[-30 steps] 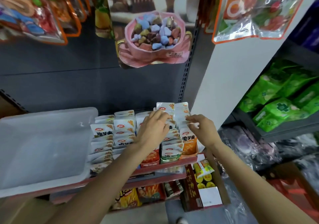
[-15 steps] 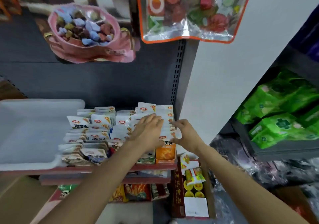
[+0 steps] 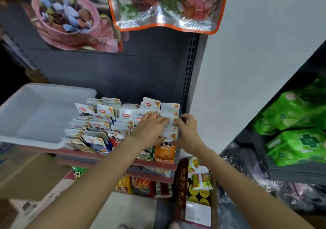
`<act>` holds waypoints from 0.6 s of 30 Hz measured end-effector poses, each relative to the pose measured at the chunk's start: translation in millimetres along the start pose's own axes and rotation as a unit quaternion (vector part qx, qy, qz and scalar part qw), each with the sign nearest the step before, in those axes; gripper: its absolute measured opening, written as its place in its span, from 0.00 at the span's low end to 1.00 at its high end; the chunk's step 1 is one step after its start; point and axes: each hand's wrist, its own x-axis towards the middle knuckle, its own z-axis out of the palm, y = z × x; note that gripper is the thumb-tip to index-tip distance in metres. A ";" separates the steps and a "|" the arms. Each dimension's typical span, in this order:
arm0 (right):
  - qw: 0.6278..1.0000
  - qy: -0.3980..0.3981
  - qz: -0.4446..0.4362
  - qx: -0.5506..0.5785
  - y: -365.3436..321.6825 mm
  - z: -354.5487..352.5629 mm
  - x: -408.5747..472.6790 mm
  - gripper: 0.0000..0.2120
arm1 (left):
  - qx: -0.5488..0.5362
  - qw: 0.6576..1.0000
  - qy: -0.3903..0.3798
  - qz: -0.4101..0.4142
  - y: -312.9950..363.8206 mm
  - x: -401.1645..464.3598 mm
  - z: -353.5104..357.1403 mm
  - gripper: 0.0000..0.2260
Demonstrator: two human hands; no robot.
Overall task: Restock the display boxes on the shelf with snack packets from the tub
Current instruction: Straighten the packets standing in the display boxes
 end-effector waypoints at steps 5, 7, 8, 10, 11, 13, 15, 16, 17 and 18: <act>0.997 -0.037 -0.016 0.066 0.9 -8.7 -16.4 0.25 | -0.014 0.999 -0.031 0.013 0.5 -9.8 2.7 0.18; 0.985 -0.088 -0.020 0.147 6.1 -20.9 -12.2 0.23 | -0.010 0.999 -0.040 0.023 -0.3 -16.1 1.2 0.19; 0.973 -0.090 -0.013 0.210 7.5 -27.2 -8.7 0.20 | -0.009 0.999 -0.041 0.027 -0.2 -18.9 0.5 0.20; 0.955 -0.021 0.017 0.297 9.9 -35.2 1.2 0.12 | -0.010 0.999 -0.042 0.031 1.8 -23.9 -1.1 0.21; 0.955 0.020 0.031 0.294 10.4 -36.2 7.1 0.10 | -0.012 0.998 -0.044 0.032 2.6 -25.5 -1.1 0.21; 0.977 0.054 0.023 0.207 10.6 -33.5 18.4 0.12 | -0.011 0.998 -0.047 0.029 3.7 -28.2 0.0 0.22; 0.995 0.044 -0.018 0.086 10.4 -28.6 30.4 0.19 | -0.008 0.998 -0.049 0.024 3.6 -30.0 2.0 0.23; 0.998 0.028 -0.031 0.044 10.2 -26.4 36.1 0.24 | -0.009 0.999 -0.049 0.021 3.9 -30.3 2.7 0.23; 0.999 0.009 -0.035 0.022 8.7 -25.1 40.9 0.28 | -0.010 0.999 -0.046 0.017 4.6 -30.6 3.3 0.24; 0.999 -0.009 -0.034 0.011 7.0 -23.7 45.2 0.32 | -0.008 0.999 -0.043 0.014 5.7 -30.2 4.1 0.24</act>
